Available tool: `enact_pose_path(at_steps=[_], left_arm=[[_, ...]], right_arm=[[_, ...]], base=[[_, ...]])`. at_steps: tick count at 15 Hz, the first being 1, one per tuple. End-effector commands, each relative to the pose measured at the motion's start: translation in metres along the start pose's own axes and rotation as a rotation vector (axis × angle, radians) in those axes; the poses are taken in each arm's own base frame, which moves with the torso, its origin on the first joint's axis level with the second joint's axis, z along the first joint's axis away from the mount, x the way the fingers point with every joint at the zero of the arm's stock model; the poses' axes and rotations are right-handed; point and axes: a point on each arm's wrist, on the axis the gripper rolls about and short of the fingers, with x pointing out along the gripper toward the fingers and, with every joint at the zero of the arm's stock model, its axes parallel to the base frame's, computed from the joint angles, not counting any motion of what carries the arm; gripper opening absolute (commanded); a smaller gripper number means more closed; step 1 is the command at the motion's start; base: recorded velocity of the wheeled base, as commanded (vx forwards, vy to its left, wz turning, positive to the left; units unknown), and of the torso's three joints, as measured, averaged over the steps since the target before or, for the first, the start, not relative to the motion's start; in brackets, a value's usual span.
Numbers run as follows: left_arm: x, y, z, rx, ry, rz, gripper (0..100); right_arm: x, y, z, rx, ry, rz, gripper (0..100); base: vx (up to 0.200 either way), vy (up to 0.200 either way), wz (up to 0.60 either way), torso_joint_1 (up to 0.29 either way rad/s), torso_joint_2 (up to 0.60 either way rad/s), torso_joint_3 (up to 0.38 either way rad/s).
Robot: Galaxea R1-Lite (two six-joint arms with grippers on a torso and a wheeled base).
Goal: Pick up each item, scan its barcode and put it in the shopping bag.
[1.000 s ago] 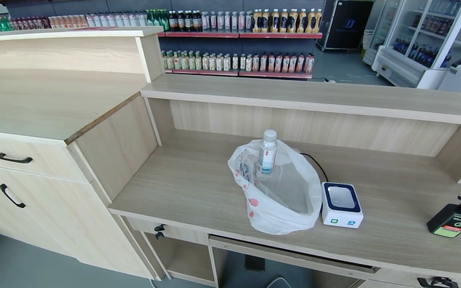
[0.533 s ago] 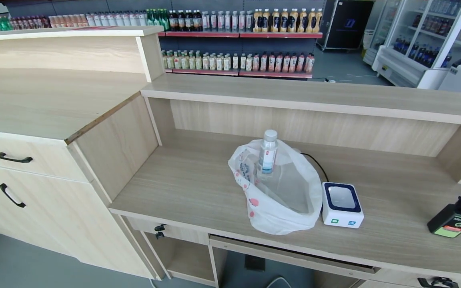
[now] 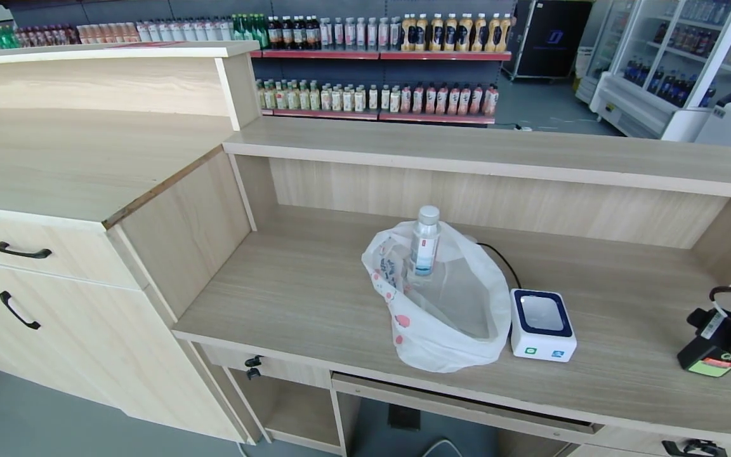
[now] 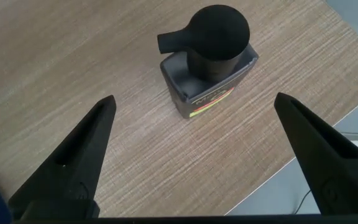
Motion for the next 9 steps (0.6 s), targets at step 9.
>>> enact_pose_path(at_steps=[9], left_arm=[[0.000, 0.000, 0.000, 0.000, -0.001, -0.001, 100]], right_arm=[[0.031, 0.008, -0.011, -0.015, 0.008, -0.019, 100]], base=[[0.000, 0.000, 0.00, 0.000, 0.00, 0.000]])
